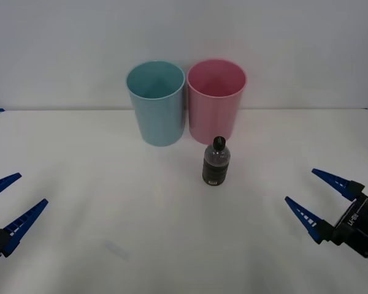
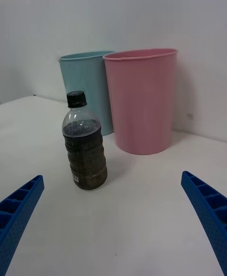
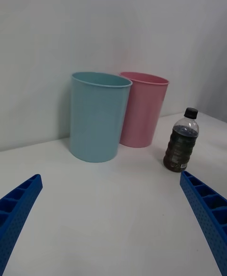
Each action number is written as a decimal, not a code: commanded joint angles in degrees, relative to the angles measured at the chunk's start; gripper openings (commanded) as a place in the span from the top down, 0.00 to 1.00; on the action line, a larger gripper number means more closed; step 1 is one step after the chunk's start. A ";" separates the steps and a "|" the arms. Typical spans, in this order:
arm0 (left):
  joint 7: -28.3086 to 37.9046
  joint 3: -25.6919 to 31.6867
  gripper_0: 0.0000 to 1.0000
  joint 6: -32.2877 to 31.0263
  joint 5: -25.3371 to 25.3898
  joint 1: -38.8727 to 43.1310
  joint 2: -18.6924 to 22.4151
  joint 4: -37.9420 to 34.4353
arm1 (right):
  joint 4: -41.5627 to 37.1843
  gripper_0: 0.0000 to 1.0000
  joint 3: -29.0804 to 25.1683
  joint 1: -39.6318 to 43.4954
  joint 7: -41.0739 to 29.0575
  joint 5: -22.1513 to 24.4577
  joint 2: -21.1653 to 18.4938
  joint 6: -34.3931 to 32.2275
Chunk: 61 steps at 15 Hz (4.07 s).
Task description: Grasp the object on the table and drop it into the matching bin: aluminum can to the light blue bin, PET bottle to the pink bin.
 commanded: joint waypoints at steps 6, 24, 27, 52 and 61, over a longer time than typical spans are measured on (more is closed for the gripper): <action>0.00 0.00 0.00 0.00 0.00 0.00 0.00 0.00 | 0.01 0.00 11.77 -2.51 3.37 -0.52 0.06 13.47; 0.00 0.00 0.00 0.00 0.00 0.00 0.00 0.00 | 11.96 0.00 26.10 -17.37 6.89 1.41 3.58 27.09; 0.00 0.00 0.00 0.00 0.00 0.00 0.00 0.00 | 17.32 0.00 26.10 -21.76 8.12 2.11 6.21 27.18; 0.00 0.00 0.00 0.00 0.00 0.00 0.00 0.00 | 20.66 1.00 28.12 -26.77 10.23 -1.49 6.39 28.58; 0.00 0.00 0.00 0.00 0.00 0.00 0.00 0.00 | 2.20 1.00 27.68 -17.10 3.90 -10.02 -4.16 29.81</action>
